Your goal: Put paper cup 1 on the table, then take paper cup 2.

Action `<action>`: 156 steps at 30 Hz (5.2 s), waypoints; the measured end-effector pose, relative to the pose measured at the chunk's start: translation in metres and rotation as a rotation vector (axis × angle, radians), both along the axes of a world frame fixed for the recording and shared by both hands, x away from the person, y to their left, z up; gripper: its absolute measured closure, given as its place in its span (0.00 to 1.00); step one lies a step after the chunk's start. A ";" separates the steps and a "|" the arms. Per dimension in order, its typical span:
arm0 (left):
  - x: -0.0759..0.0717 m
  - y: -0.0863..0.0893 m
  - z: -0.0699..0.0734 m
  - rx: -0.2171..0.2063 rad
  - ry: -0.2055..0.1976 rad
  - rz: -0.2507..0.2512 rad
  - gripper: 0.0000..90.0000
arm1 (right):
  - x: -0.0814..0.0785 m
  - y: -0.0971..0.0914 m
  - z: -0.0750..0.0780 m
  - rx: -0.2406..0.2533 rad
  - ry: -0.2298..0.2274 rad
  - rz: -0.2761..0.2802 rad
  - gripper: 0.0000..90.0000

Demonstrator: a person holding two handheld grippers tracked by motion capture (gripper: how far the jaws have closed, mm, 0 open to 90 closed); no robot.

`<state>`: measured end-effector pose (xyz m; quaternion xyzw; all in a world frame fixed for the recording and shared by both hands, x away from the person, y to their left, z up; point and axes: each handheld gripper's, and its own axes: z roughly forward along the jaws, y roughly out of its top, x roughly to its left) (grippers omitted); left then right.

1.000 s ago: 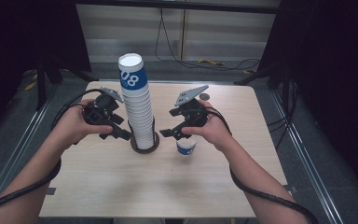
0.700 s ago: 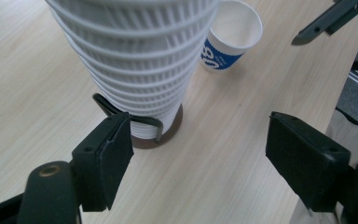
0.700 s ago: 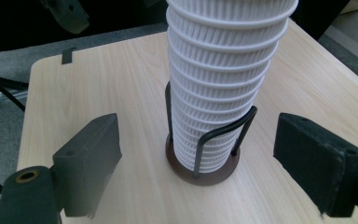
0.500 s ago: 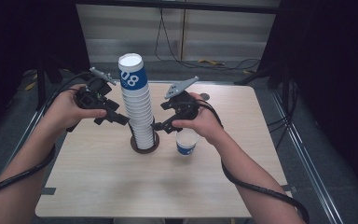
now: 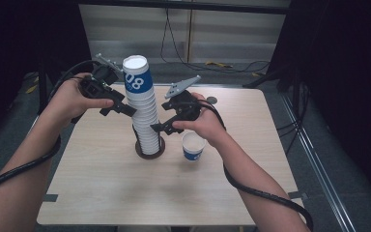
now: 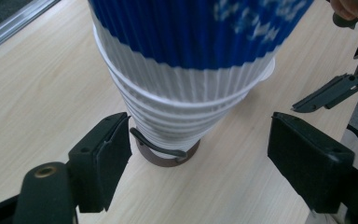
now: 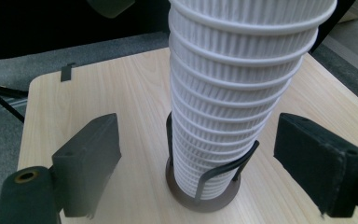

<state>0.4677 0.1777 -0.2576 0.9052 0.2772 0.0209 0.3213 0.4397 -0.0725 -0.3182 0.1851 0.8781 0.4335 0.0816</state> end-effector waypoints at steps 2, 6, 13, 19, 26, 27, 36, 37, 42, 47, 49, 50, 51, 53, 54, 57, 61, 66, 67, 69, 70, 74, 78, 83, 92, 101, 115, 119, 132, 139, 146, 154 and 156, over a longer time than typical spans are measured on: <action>0.002 0.000 0.004 -0.001 -0.005 0.004 0.24 | 0.001 0.001 0.001 -0.002 -0.004 -0.009 0.15; 0.005 -0.003 0.011 -0.013 -0.007 0.011 0.23 | 0.004 0.002 0.003 0.007 -0.015 -0.023 0.15; 0.009 -0.010 0.019 -0.020 -0.026 0.010 0.22 | 0.008 0.006 0.006 0.030 -0.021 -0.048 0.15; 0.013 -0.018 0.018 -0.032 -0.052 0.017 0.20 | 0.014 0.013 0.008 0.058 -0.019 -0.076 0.16; 0.016 -0.020 0.011 -0.034 -0.053 0.012 0.15 | 0.019 0.021 0.009 0.094 -0.015 -0.097 0.16; 0.016 -0.020 0.010 -0.038 -0.056 0.013 0.15 | 0.020 0.022 0.009 0.098 -0.018 -0.096 0.16; 0.017 -0.024 0.010 -0.053 -0.075 0.004 0.14 | 0.021 0.024 0.012 0.138 -0.024 -0.121 0.17; 0.017 -0.024 0.010 -0.052 -0.076 0.000 0.14 | 0.021 0.025 0.012 0.142 -0.026 -0.125 0.17; 0.017 -0.026 0.012 -0.049 -0.067 0.018 0.15 | 0.021 0.027 0.012 0.148 -0.034 -0.137 0.17; 0.016 -0.027 0.012 -0.047 -0.062 0.028 0.16 | 0.020 0.027 0.011 0.145 -0.041 -0.134 0.17; 0.015 -0.028 0.013 -0.044 -0.063 0.030 0.16 | 0.020 0.027 0.010 0.150 -0.046 -0.136 0.17; 0.014 -0.029 0.013 -0.046 -0.058 0.038 0.16 | 0.019 0.027 0.010 0.151 -0.045 -0.136 0.17; 0.015 -0.029 0.014 -0.030 -0.062 0.032 0.16 | 0.019 0.027 0.010 0.147 -0.048 -0.138 0.18; 0.014 -0.029 0.014 -0.032 -0.060 0.036 0.16 | 0.019 0.026 0.009 0.146 -0.052 -0.139 0.18; 0.014 -0.029 0.014 -0.032 -0.059 0.036 0.16 | 0.018 0.026 0.008 0.151 -0.051 -0.141 0.18; 0.015 -0.029 0.015 -0.031 -0.041 0.043 0.16 | 0.018 0.026 0.007 0.160 -0.048 -0.145 0.19; 0.015 -0.029 0.016 -0.030 -0.041 0.047 0.16 | 0.019 0.027 0.008 0.152 -0.046 -0.142 0.19; 0.015 -0.029 0.016 -0.031 -0.040 0.048 0.16 | 0.018 0.026 0.007 0.156 -0.043 -0.146 0.19; 0.014 -0.030 0.016 -0.034 -0.039 0.053 0.17 | 0.018 0.026 0.007 0.154 -0.046 -0.144 0.19; 0.014 -0.030 0.017 -0.031 -0.037 0.051 0.17 | 0.017 0.025 0.007 0.155 -0.047 -0.145 0.19; 0.014 -0.030 0.017 -0.027 -0.038 0.051 0.17 | 0.017 0.026 0.007 0.157 -0.046 -0.147 0.19; 0.013 -0.031 0.018 -0.022 -0.036 0.048 0.17 | 0.016 0.026 0.008 0.148 -0.043 -0.146 0.20; 0.013 -0.030 0.020 -0.018 -0.037 0.045 0.17 | 0.016 0.025 0.008 0.143 -0.049 -0.139 0.20; 0.013 -0.028 0.024 -0.037 -0.036 0.053 0.18 | 0.016 0.024 0.006 0.141 -0.044 -0.137 0.20; 0.010 -0.025 0.034 -0.059 -0.049 0.052 0.20 | 0.015 0.024 0.006 0.130 -0.039 -0.138 0.20; 0.010 -0.024 0.037 -0.052 -0.042 0.053 0.20 | 0.014 0.024 0.006 0.135 -0.036 -0.146 0.20; 0.011 -0.024 0.046 -0.044 -0.038 0.051 0.21 | 0.013 0.023 0.005 0.140 -0.028 -0.153 0.21; 0.010 -0.023 0.054 -0.040 -0.045 0.059 0.21 | 0.013 0.022 0.005 0.143 -0.025 -0.156 0.22; 0.008 -0.021 0.062 -0.063 -0.074 0.069 0.21 | 0.011 0.020 0.003 0.140 -0.030 -0.160 0.24; 0.007 -0.015 0.067 -0.076 -0.088 0.086 0.21 | 0.009 0.018 0.002 0.141 -0.027 -0.162 0.24; 0.005 -0.011 0.073 -0.075 -0.099 0.092 0.21 | 0.008 0.010 0.001 0.146 -0.026 -0.171 0.22; 0.002 -0.006 0.078 -0.098 -0.108 0.103 0.21 | 0.005 0.005 -0.002 0.144 -0.024 -0.173 0.22; 0.001 -0.006 0.079 -0.094 -0.112 0.099 0.21 | 0.004 0.003 -0.003 0.146 -0.021 -0.173 0.22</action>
